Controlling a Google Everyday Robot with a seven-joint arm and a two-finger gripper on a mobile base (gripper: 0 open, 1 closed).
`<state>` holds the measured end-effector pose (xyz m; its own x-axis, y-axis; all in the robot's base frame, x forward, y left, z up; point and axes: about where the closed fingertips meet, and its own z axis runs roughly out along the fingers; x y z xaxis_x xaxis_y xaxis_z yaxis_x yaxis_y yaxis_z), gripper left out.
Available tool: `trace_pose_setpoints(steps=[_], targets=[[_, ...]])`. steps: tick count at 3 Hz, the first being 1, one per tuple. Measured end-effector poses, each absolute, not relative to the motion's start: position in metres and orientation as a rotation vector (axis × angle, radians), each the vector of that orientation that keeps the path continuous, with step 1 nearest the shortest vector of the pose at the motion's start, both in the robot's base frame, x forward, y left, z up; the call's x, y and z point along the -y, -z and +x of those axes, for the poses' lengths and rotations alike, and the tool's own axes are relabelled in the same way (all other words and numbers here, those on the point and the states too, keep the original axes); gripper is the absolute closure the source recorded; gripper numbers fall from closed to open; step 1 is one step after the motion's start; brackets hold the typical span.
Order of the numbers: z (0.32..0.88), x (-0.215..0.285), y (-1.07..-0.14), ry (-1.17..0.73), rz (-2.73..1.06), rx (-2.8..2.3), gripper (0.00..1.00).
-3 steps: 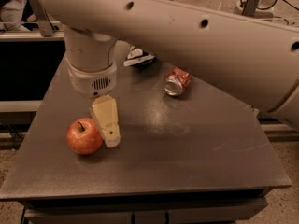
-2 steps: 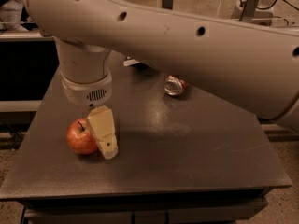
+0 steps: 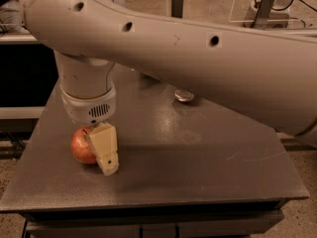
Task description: Pick apple
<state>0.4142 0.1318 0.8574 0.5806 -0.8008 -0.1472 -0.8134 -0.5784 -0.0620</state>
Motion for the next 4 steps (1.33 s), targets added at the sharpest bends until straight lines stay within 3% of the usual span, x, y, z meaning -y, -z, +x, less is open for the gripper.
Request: trace_pose_setpoints(steps=[3, 4], targets=[[0.411, -0.113, -0.875, -0.136, -2.623, -1.4, 0.88], [0.411, -0.079, -0.913, -0.041, -2.552, -1.46, 1.0]])
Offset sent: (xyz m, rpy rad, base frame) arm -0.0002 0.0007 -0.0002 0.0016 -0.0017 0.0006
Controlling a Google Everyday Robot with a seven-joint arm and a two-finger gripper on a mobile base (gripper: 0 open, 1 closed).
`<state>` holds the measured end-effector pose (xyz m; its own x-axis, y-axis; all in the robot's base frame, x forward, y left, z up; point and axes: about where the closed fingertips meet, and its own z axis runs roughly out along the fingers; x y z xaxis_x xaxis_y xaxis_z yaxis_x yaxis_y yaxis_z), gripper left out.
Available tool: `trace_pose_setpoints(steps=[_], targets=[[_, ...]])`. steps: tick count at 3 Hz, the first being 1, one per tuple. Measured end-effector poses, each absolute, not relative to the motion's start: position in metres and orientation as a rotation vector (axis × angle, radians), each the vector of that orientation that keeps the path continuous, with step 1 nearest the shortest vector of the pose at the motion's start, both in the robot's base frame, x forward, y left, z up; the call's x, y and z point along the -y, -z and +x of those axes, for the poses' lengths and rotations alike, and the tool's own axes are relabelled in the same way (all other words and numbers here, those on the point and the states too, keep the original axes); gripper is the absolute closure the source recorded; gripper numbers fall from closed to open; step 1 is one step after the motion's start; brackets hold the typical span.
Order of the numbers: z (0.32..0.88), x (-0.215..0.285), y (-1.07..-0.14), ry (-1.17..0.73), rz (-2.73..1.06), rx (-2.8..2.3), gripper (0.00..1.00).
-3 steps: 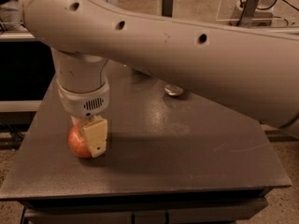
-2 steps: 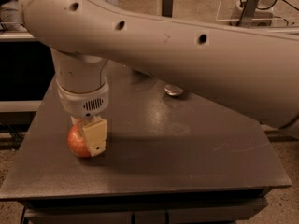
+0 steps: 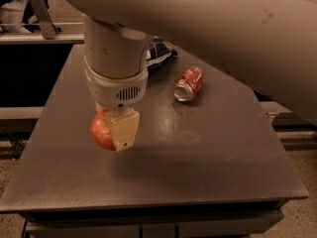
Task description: Pick apple
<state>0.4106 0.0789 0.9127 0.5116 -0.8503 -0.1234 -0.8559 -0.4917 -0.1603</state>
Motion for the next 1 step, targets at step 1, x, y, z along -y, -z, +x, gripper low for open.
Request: trace_pose_setpoints(steps=[1], targets=[[0.4106, -0.079, -0.9127, -0.041, -2.551, -1.459, 1.0]])
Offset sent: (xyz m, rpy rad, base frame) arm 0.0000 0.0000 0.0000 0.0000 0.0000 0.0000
